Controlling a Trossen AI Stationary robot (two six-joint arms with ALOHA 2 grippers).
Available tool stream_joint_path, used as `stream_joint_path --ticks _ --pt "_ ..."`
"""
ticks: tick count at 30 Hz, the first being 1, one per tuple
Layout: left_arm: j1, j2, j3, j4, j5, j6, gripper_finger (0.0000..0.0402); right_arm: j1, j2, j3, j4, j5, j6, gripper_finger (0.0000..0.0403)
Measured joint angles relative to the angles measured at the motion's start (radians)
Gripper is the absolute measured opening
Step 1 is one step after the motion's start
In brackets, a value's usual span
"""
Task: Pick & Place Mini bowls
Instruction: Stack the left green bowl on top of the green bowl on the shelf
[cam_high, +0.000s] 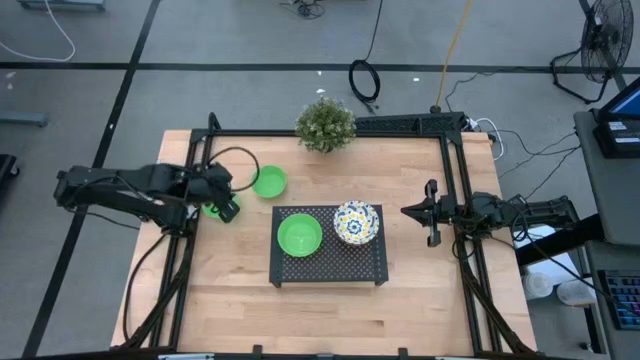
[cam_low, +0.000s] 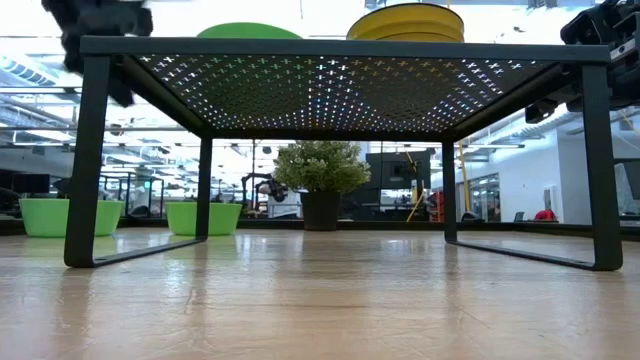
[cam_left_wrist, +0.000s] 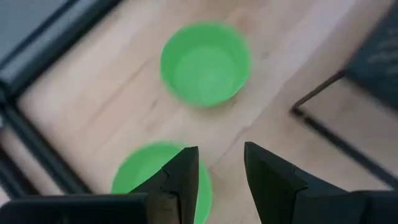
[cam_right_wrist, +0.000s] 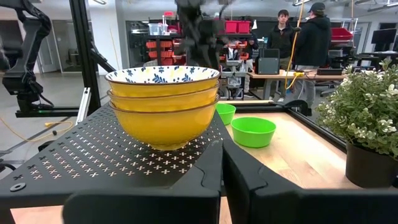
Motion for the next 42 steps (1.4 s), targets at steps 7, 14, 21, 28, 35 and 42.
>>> stream_joint_path --ticks 7,14,21,28,35,42 --pt "0.003 -0.002 -0.166 -0.017 -0.016 -0.177 0.0134 0.000 0.000 0.000 0.000 0.000 0.000 0.0000" --pt "0.004 -0.003 -0.246 -0.016 0.027 -0.295 0.0133 0.000 0.000 0.000 0.000 0.000 0.000 0.0000" --pt "-0.022 -0.002 -0.332 0.021 0.077 -0.431 0.0133 0.000 0.000 0.000 0.000 0.000 0.000 0.0000" --pt "-0.031 -0.002 -0.351 0.055 0.072 -0.426 0.0133 0.000 0.000 0.000 0.000 0.000 0.000 0.0000" --pt "-0.031 -0.001 -0.351 0.053 -0.018 -0.481 0.0133 0.000 0.000 0.000 0.000 0.000 0.000 0.0000" --pt "-0.031 0.086 -0.351 0.067 0.004 -0.498 0.0133 0.000 0.000 0.000 0.000 0.000 0.000 0.0000"
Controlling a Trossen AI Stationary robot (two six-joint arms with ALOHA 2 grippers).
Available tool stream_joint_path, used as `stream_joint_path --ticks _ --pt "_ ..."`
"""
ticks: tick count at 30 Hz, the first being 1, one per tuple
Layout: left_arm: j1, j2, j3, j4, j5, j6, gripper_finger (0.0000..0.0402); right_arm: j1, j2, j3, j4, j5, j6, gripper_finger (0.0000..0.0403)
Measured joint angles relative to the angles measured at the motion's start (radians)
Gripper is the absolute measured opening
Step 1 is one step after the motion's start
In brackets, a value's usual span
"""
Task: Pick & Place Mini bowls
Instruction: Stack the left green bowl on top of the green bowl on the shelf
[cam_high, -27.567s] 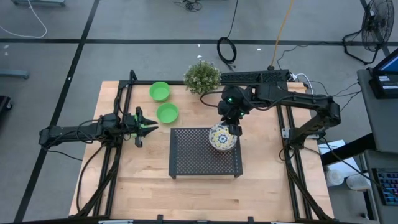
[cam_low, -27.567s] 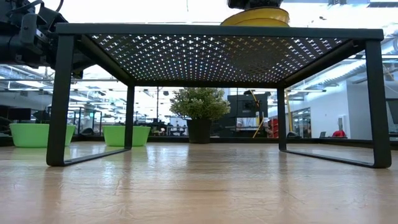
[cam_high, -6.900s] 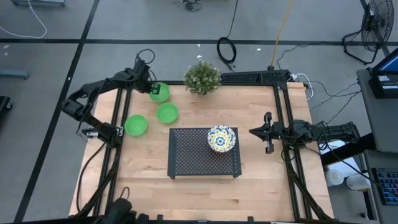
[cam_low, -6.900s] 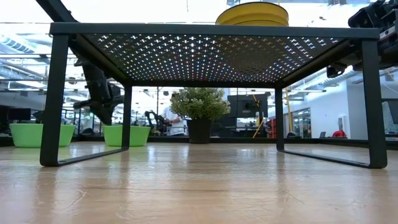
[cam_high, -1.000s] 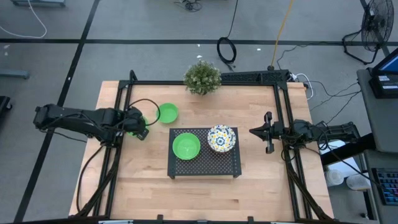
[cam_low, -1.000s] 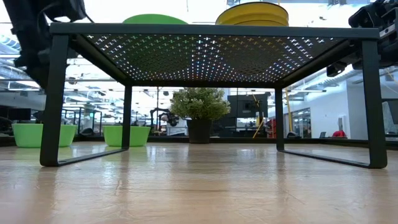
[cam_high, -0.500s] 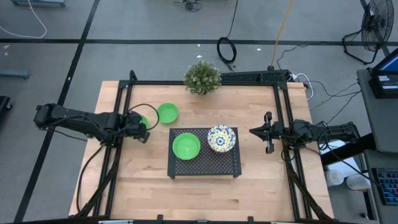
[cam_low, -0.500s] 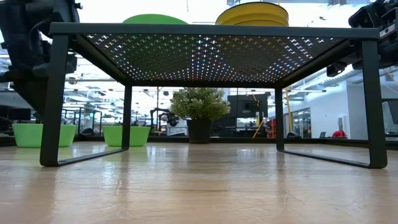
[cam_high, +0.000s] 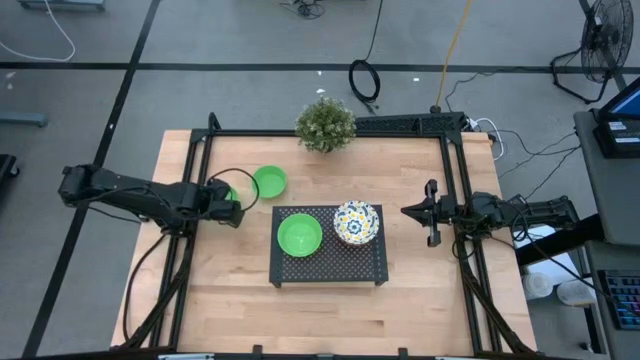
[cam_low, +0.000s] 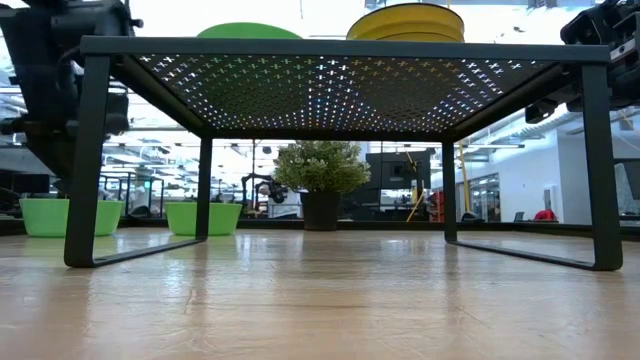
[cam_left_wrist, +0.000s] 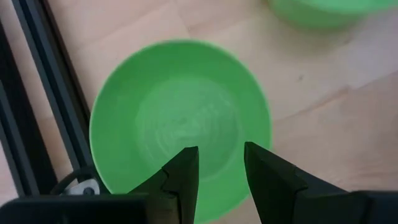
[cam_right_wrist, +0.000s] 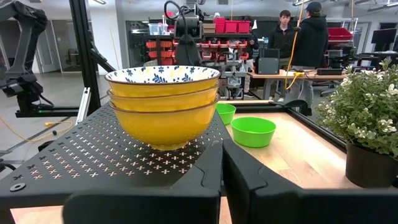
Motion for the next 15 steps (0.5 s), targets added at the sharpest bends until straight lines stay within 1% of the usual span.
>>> stream_joint_path --ticks 4,7,11,15 --pt "0.000 0.076 0.000 0.001 0.014 0.013 0.0133 0.000 0.000 0.000 0.000 0.000 0.000 0.0000" --pt "0.000 0.108 0.000 0.030 0.034 0.048 0.0134 0.000 0.000 0.000 0.000 0.000 0.000 0.0000" --pt "0.000 0.121 0.000 0.116 0.053 0.104 0.0133 0.000 0.000 0.000 0.000 0.000 0.000 0.0000" --pt "-0.001 0.123 0.000 0.224 0.088 0.194 0.0133 0.000 0.000 0.000 0.000 0.000 0.000 0.0000"
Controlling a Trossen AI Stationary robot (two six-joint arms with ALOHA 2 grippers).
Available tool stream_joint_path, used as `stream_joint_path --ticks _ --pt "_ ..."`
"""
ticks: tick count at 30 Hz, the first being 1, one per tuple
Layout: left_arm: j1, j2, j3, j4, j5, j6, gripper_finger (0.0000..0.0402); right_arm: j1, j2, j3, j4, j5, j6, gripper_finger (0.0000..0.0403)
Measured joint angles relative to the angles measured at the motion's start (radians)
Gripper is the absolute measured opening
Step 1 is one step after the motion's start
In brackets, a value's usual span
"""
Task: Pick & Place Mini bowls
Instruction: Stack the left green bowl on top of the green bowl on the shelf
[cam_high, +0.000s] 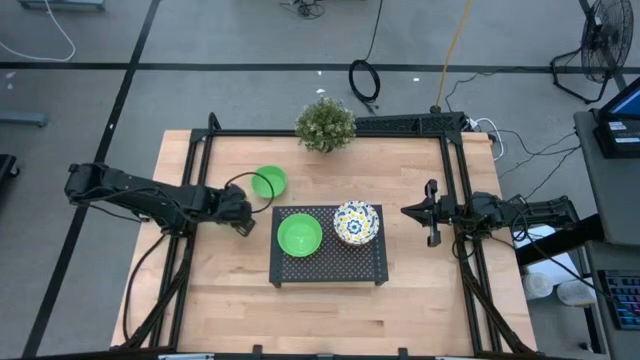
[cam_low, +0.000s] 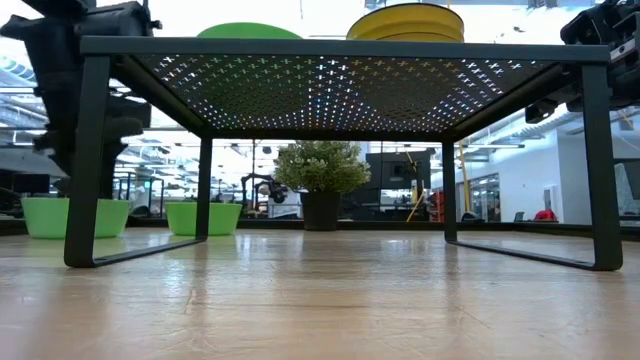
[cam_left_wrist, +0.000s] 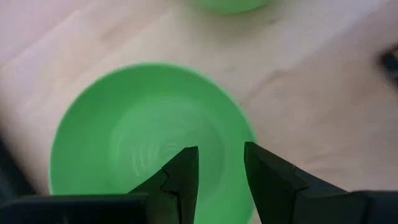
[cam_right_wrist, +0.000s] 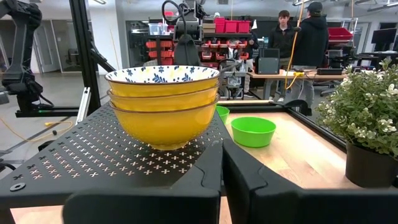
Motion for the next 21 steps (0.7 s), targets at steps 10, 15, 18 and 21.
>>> stream_joint_path --ticks 10,15,18,21 --pt "0.000 -0.010 0.012 0.188 0.069 0.225 0.0133 0.000 0.000 0.000 0.000 0.000 0.000 0.0000" --pt "0.006 -0.032 0.067 0.099 0.012 0.211 0.0134 0.000 0.000 0.000 0.000 0.000 0.000 0.0000" --pt "0.031 -0.050 0.098 0.010 -0.092 0.134 0.0133 0.000 0.000 0.000 0.000 0.000 0.000 0.0000" --pt "0.078 -0.054 0.100 -0.055 -0.139 0.066 0.0133 0.000 0.000 0.000 0.002 0.000 0.000 0.0000"
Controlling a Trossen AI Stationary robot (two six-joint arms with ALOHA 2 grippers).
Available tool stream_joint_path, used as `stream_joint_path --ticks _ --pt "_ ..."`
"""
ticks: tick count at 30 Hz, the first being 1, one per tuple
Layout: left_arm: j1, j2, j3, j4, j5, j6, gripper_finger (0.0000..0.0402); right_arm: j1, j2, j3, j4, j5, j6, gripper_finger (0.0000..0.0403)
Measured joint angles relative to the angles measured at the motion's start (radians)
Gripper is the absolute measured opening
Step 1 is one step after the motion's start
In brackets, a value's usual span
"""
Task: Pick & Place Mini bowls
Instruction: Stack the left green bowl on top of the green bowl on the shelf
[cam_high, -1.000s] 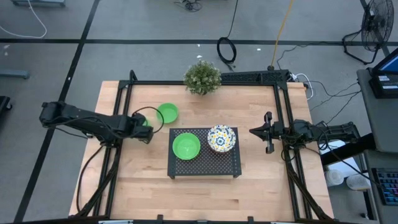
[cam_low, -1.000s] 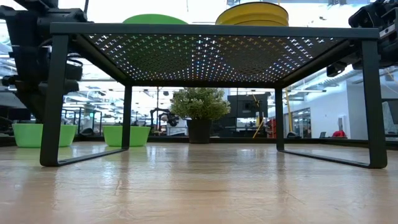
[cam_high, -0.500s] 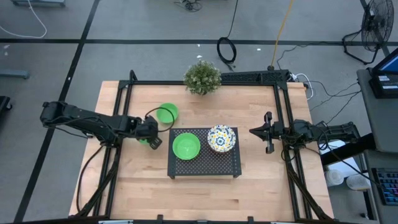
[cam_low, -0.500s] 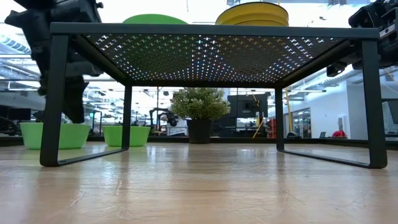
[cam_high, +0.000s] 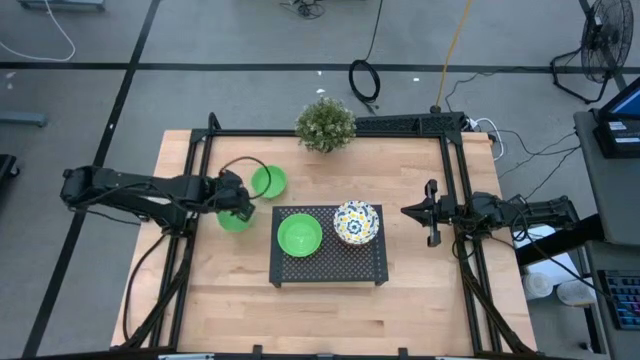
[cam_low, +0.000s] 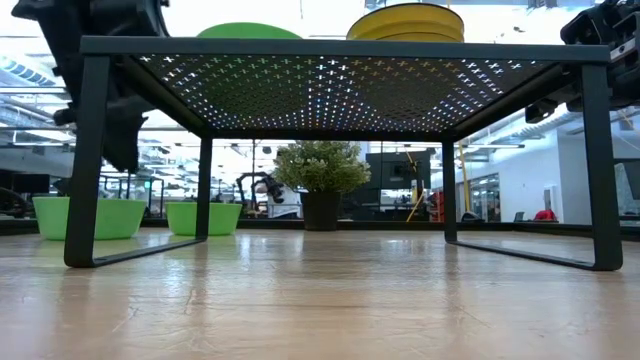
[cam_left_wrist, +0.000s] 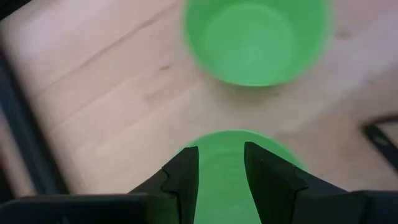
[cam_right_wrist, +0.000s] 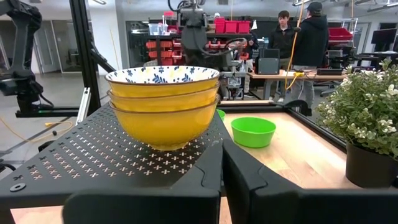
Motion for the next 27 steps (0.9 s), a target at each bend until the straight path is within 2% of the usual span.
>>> stream_joint_path --ticks 3,7,13,27 --pt "0.065 0.012 -0.004 -0.070 0.002 -0.055 0.0133 0.000 0.000 0.000 -0.001 0.000 0.000 0.0000" --pt "0.130 0.023 -0.033 -0.125 0.081 -0.097 0.0133 0.000 0.000 0.000 -0.001 0.000 0.000 0.0000" --pt "0.152 0.023 -0.073 -0.149 0.175 -0.108 0.0133 0.000 0.000 0.000 -0.001 0.000 0.000 0.0000" --pt "0.151 0.022 -0.109 -0.154 0.177 -0.136 0.0133 0.000 0.000 0.000 -0.002 0.000 0.000 0.0000"
